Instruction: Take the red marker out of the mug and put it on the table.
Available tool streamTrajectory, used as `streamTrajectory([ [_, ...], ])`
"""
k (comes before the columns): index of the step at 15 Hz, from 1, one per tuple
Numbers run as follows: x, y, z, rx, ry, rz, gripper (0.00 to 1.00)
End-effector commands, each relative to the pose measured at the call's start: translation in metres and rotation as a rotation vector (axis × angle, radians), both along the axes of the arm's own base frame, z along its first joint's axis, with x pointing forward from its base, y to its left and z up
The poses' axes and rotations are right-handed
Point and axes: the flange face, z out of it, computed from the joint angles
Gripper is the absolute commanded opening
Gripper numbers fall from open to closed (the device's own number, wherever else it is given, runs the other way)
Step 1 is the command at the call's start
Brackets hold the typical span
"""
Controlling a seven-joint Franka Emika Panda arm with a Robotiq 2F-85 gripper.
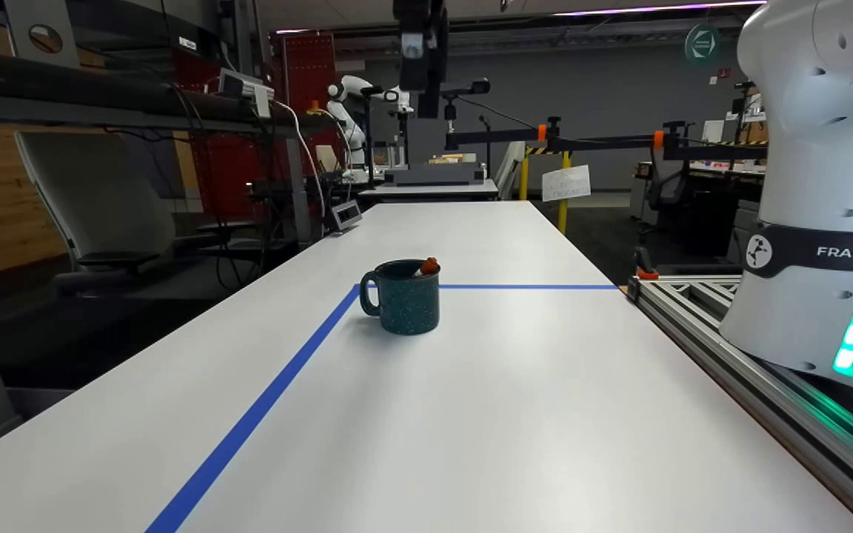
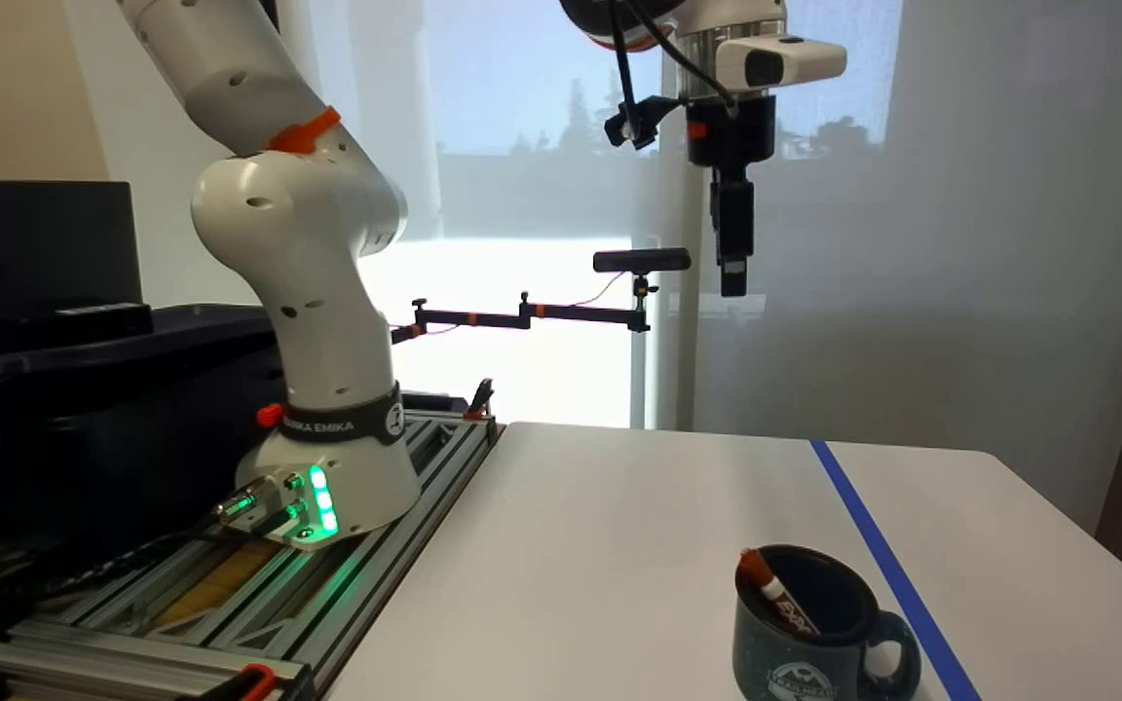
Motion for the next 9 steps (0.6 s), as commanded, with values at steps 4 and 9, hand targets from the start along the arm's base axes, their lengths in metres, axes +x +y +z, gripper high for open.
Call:
streamTrajectory([
  [4,0.056,-0.02,-0.046,-0.103,0.208,-0.213,1.0],
  [9,0.102,-0.04,-0.057,-0.106,0.372,-0.344,1.0],
])
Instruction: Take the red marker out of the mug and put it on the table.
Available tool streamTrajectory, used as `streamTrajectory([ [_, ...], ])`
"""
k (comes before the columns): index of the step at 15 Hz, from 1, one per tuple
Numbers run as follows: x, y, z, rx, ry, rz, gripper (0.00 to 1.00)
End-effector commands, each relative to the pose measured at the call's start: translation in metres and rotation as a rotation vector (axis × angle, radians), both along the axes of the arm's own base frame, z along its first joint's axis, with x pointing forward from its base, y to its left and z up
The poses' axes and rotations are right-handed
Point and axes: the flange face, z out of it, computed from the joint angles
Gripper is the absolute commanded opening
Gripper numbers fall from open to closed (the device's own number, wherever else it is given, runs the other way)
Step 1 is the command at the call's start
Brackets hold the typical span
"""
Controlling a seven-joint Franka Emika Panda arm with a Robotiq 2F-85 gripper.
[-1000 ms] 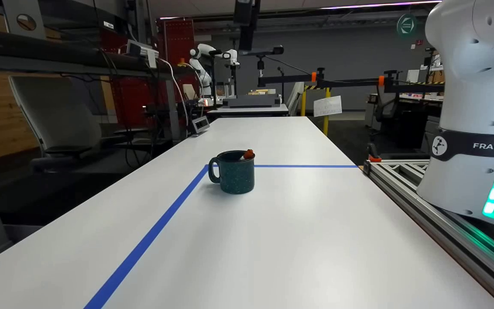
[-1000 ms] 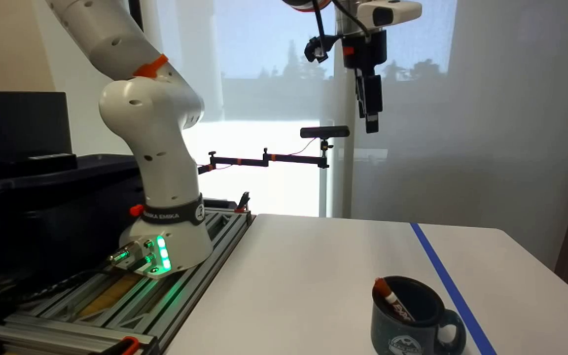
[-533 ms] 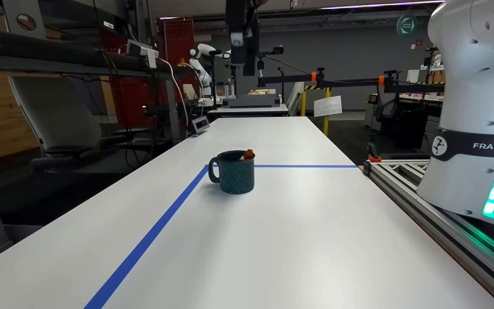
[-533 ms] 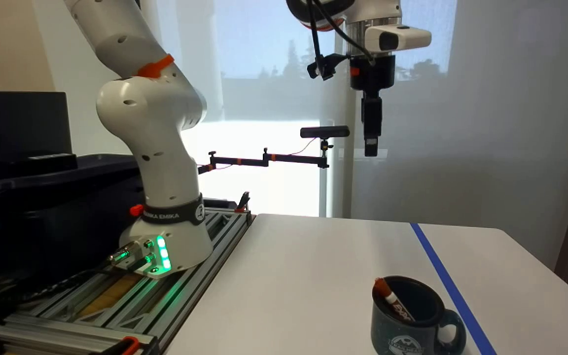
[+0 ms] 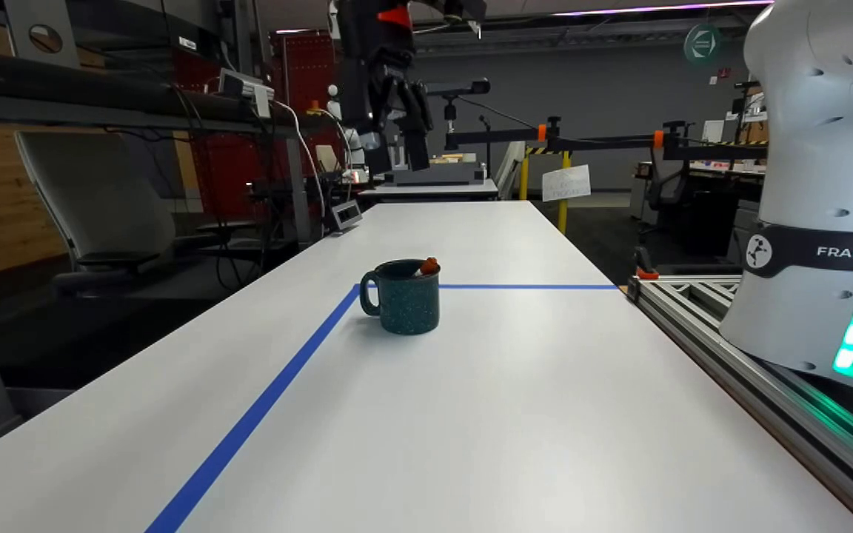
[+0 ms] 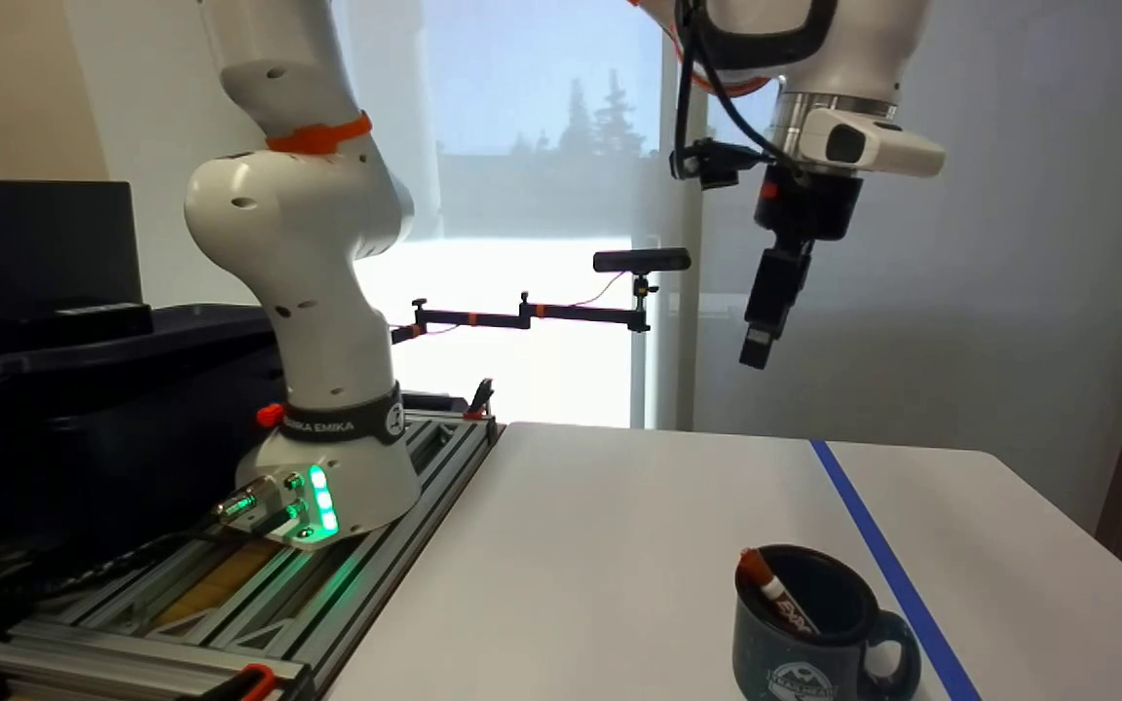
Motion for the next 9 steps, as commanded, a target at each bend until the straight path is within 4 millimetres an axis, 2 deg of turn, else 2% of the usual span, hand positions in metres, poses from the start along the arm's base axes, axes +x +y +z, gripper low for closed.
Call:
streamTrajectory([
  [1,0.04,-0.016,-0.002,-0.006,0.115,-0.095,1.0],
  [5,0.065,-0.048,-0.015,0.01,0.2,-0.128,1.0],
  [9,0.077,-0.078,-0.031,0.013,0.229,-0.108,1.0],
])
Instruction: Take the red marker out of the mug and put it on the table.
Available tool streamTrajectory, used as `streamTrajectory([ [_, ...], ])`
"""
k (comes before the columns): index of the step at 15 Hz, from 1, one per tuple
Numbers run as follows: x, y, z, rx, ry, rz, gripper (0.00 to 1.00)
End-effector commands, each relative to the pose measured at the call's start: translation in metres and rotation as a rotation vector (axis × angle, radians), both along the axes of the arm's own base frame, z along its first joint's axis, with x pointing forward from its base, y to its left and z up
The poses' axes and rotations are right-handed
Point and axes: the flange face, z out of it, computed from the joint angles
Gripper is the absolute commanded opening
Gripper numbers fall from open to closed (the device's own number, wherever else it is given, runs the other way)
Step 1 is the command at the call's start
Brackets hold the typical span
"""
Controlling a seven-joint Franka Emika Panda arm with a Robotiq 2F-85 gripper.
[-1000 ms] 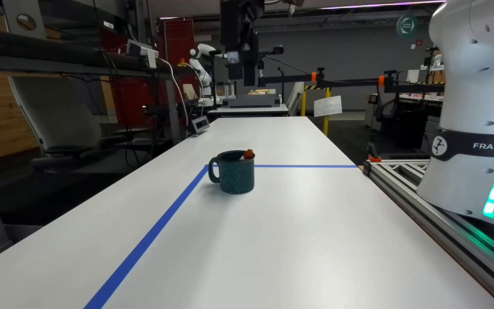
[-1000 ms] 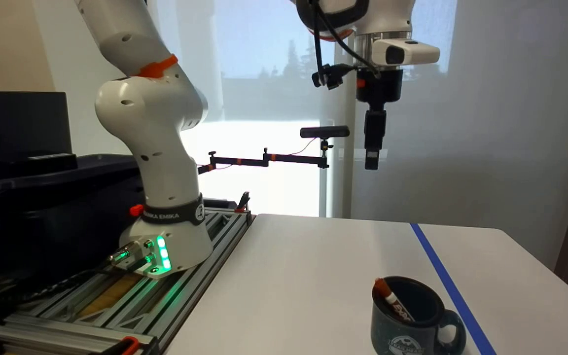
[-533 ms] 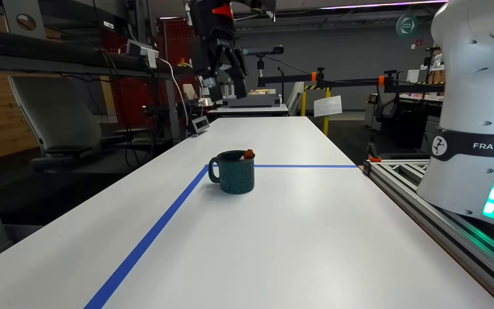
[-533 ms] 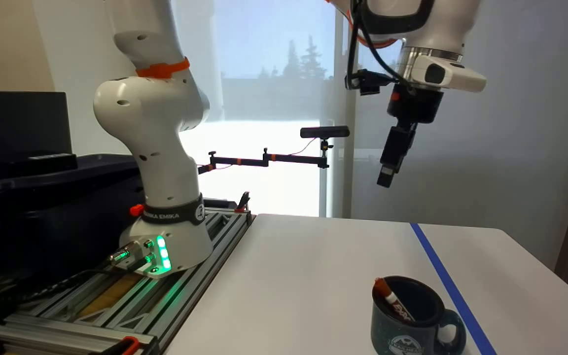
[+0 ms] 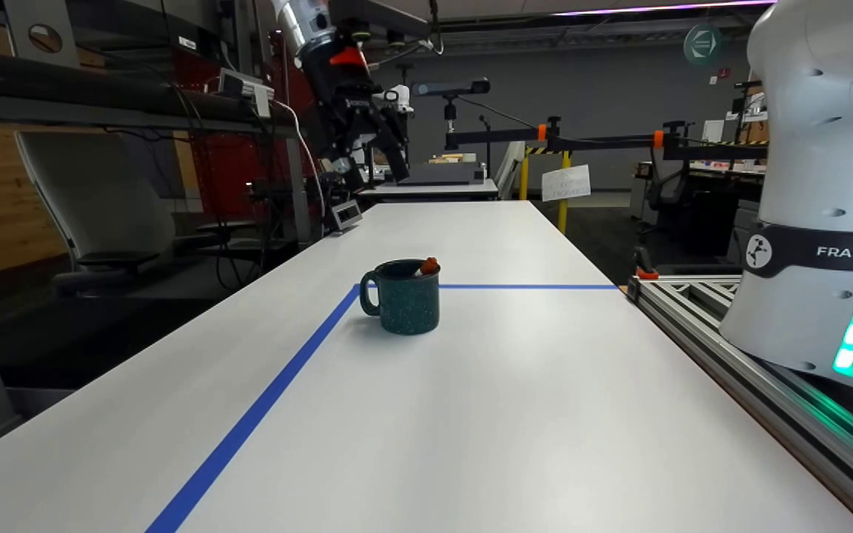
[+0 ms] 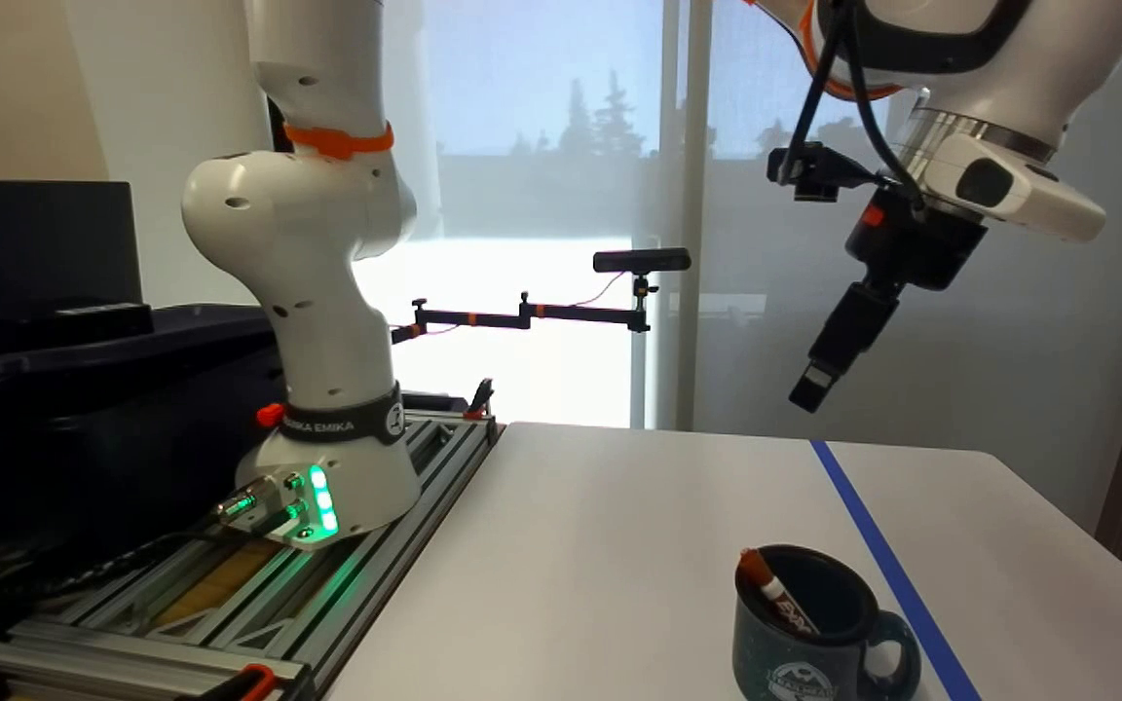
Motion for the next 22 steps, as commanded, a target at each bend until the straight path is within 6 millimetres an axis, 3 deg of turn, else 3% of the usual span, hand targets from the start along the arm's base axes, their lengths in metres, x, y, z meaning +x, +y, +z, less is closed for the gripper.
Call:
streamTrajectory([
  [1,0.014,-0.024,-0.01,0.016,0.03,0.022,1.0],
  [9,0.015,-0.059,-0.052,0.023,-0.004,0.032,1.0],
  [15,0.018,-0.06,-0.058,0.011,-0.014,0.021,1.0],
  [22,0.015,-0.065,-0.092,0.053,0.073,0.061,1.0],
])
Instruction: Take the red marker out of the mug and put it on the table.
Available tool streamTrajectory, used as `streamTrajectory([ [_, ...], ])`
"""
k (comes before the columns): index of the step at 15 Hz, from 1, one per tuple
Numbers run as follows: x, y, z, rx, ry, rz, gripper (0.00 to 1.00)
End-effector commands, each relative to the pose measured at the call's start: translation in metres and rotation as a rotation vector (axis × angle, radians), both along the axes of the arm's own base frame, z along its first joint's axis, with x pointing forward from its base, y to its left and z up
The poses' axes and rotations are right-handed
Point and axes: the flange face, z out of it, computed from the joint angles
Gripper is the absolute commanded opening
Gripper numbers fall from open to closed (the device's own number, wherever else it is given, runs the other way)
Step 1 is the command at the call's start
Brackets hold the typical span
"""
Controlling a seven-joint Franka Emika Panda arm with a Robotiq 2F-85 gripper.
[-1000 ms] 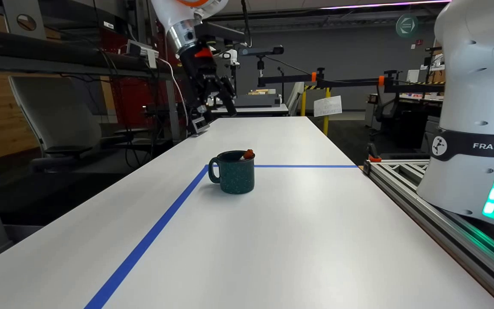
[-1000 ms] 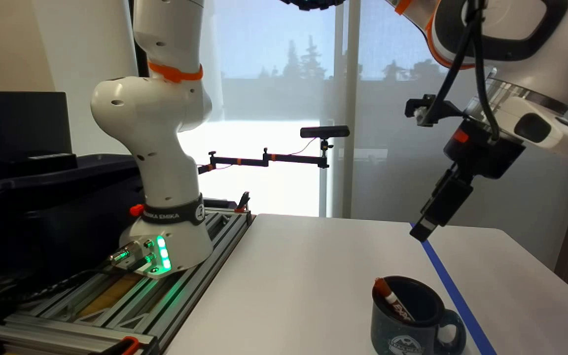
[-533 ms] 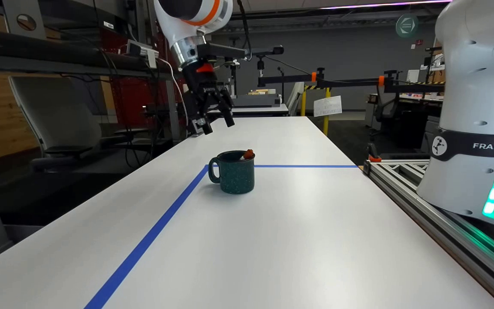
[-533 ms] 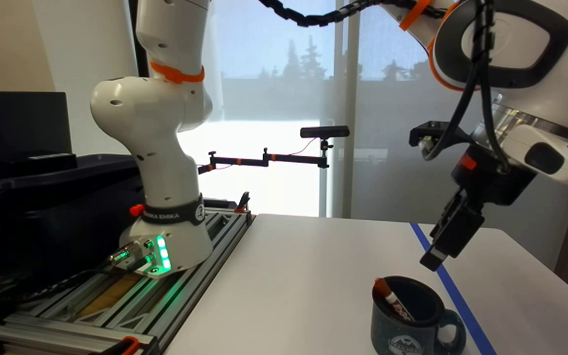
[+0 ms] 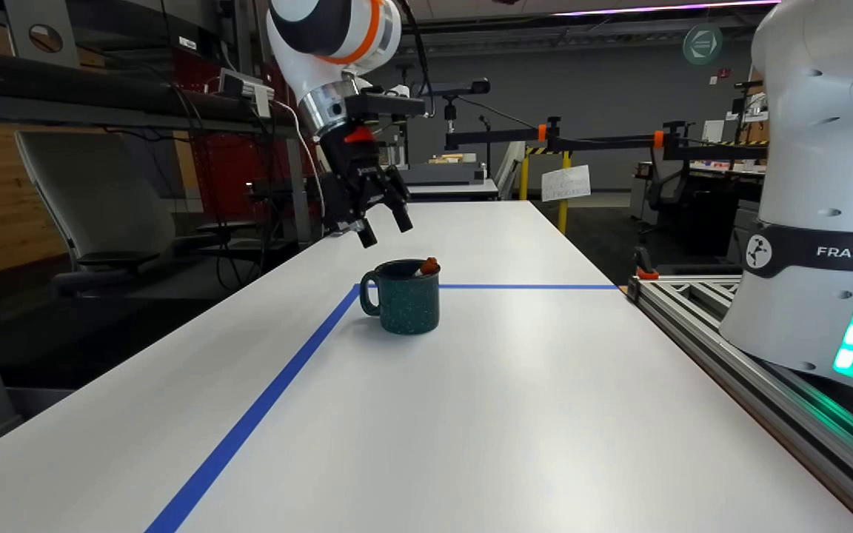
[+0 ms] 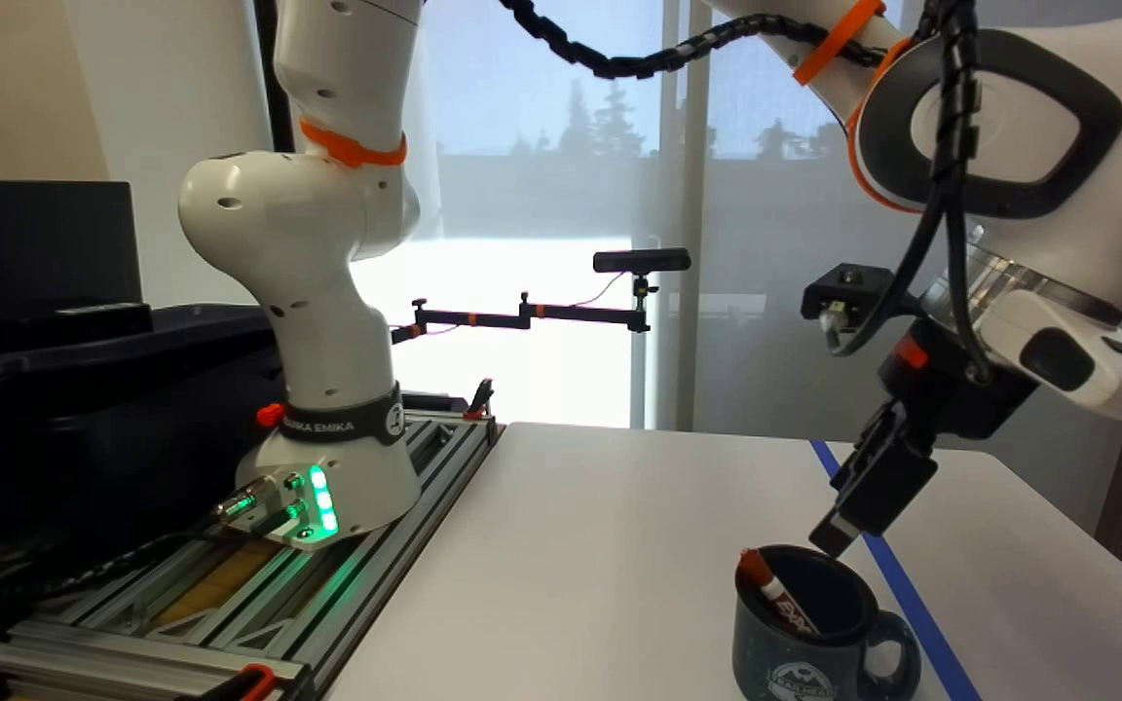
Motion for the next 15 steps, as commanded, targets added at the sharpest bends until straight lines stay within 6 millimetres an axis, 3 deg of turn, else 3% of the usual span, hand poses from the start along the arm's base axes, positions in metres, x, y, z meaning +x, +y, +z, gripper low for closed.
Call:
streamTrajectory([
  [1,0.001,-0.006,-0.011,0.035,0.045,0.035,1.0],
  [5,0.009,-0.012,-0.013,0.077,0.087,0.057,0.99],
  [6,0.011,-0.015,-0.013,0.085,0.096,0.061,0.77],
  [7,0.013,-0.018,-0.012,0.084,0.1,0.062,0.75],
  [9,0.015,-0.025,-0.013,0.093,0.115,0.064,0.6],
  [10,0.017,-0.028,-0.014,0.095,0.115,0.063,0.62],
  [11,0.017,-0.031,-0.016,0.098,0.122,0.061,0.52],
  [13,0.017,-0.035,-0.022,0.104,0.134,0.061,0.53],
  [14,0.017,-0.037,-0.025,0.107,0.136,0.06,0.59],
  [15,0.017,-0.038,-0.029,0.108,0.141,0.062,0.55],
])
